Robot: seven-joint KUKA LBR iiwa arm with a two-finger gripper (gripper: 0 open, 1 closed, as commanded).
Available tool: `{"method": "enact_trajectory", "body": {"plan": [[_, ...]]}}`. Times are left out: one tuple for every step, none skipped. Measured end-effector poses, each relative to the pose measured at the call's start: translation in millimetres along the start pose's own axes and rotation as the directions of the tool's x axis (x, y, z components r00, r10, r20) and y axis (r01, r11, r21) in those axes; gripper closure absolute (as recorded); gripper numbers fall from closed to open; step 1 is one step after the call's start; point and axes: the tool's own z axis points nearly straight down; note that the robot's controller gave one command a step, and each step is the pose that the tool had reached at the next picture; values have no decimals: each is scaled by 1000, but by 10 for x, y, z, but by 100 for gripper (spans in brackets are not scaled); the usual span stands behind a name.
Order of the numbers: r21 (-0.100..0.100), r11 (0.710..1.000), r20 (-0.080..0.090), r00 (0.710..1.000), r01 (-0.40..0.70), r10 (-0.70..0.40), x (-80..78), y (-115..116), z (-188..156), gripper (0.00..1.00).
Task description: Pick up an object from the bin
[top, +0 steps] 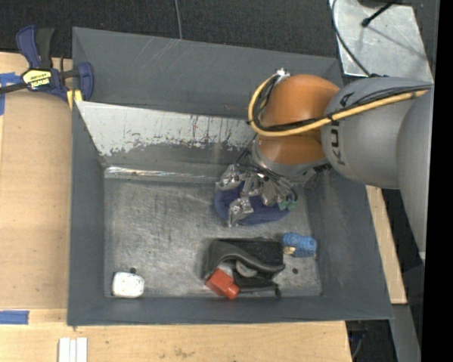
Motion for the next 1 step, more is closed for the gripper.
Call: {"method": "enact_trajectory", "body": {"plan": [[3,1000,7,1000,18,-18,-118,-7,-1443,100]]}}
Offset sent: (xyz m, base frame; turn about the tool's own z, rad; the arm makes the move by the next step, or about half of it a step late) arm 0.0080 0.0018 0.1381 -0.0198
